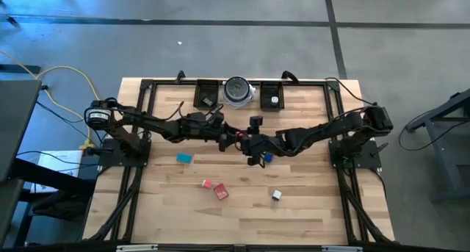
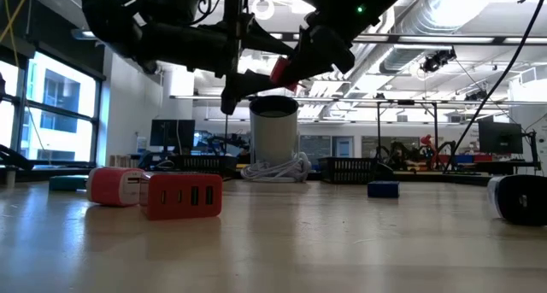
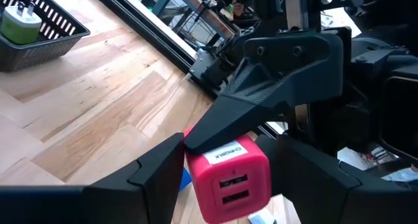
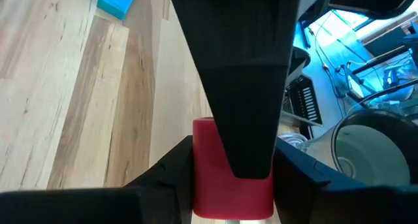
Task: Pick & Place Office items
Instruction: Put the pink charger adapter into the right black basket
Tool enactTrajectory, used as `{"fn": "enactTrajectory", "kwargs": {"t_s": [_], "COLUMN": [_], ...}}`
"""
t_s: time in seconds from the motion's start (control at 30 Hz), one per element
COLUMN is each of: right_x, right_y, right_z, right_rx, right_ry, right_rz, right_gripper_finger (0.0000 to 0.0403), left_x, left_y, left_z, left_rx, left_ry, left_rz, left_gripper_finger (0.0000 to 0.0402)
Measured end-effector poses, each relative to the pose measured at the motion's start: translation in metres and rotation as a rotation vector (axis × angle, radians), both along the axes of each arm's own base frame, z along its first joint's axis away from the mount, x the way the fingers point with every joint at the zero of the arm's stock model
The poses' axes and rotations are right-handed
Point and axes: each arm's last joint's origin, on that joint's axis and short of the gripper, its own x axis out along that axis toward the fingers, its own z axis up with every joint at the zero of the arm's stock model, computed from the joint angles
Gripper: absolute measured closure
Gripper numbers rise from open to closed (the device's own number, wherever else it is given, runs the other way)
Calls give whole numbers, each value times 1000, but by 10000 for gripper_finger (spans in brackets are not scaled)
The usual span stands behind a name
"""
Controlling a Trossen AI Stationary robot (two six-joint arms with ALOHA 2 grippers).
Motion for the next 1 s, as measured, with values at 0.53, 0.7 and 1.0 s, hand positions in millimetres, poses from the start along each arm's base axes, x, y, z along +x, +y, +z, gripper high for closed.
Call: {"fn": "enactTrajectory", "kwargs": {"t_s": [0.53,0.7,1.0], "right_x": [2,2,2], "right_y": [0,0,-1], "right_z": [2,2,3], "right_rx": [-28,-32,-31], "right_ry": [-14,-15,-46], "right_rz": [8,4,-29], "right_gripper_finger": [263,263,178], "left_x": [0,0,0], "left_y": [-1,-1,-2], "left_z": [-1,-1,-1], "left_rx": [-8,9,77], "left_ry": [17,17,14], "left_rz": [14,13,-2], "left_gripper_finger": [249,249,249]}}
